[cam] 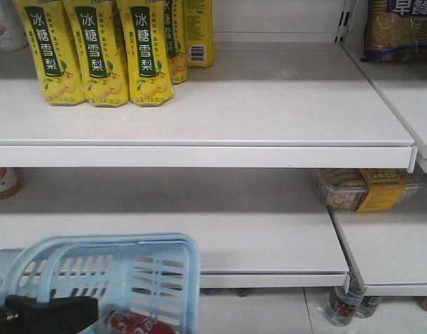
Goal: Place coke in basket with both arms
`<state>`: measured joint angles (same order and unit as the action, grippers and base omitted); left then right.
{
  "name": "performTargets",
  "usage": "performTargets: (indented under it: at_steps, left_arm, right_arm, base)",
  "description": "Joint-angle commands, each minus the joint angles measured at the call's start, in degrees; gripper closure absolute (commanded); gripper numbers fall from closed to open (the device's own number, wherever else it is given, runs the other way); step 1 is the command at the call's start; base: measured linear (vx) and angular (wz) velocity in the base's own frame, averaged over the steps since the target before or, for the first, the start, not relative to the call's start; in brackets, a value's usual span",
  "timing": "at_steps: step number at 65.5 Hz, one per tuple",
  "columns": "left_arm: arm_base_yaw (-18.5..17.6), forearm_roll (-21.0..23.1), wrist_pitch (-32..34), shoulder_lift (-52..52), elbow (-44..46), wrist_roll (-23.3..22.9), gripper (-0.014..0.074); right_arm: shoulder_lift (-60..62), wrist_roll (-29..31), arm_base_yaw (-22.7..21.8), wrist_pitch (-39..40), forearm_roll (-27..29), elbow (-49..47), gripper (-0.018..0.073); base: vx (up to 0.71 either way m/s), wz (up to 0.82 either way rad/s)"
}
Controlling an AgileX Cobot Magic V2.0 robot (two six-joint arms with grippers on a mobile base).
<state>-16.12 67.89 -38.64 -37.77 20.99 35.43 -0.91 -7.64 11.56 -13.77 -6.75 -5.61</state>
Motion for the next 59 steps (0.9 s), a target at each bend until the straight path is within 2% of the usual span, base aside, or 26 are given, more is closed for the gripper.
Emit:
performTargets:
  at_steps: [1,19,32,40,51,59]
  left_arm:
    - [-0.3,-4.0,6.5,5.7,0.5,-5.9,0.0603]
    - [-0.3,-25.2,14.8,18.2,-3.1,-21.2,0.0603]
    - [-0.3,-46.6,20.7,25.6,-6.8,-36.6,0.0603]
    - [-0.3,-58.8,24.6,28.1,-9.5,-42.4,0.0603]
    - [0.1,-67.4,30.1,30.4,-13.5,-43.0,0.0603]
    - [3.5,-67.9,32.4,31.5,-15.8,-43.0,0.0603]
  right_arm:
    - [-0.6,0.2,-0.3,4.5,-0.3,-1.6,0.0569]
    - [-0.6,0.2,-0.3,4.5,-0.3,-1.6,0.0569]
    - [-0.6,0.2,-0.3,4.5,-0.3,-1.6,0.0569]
    - [-0.6,0.2,-0.3,4.5,-0.3,-1.6,0.0569]
    - [-0.6,0.2,-0.3,4.5,-0.3,-1.6,0.0569]
    - [-0.6,0.2,-0.3,4.5,-0.3,-1.6,0.0569]
  base:
    - [0.00,0.00]
    - [0.00,0.00]
    - [0.00,0.00]
    - [0.00,0.00]
    - [0.00,0.00]
    - [0.00,0.00]
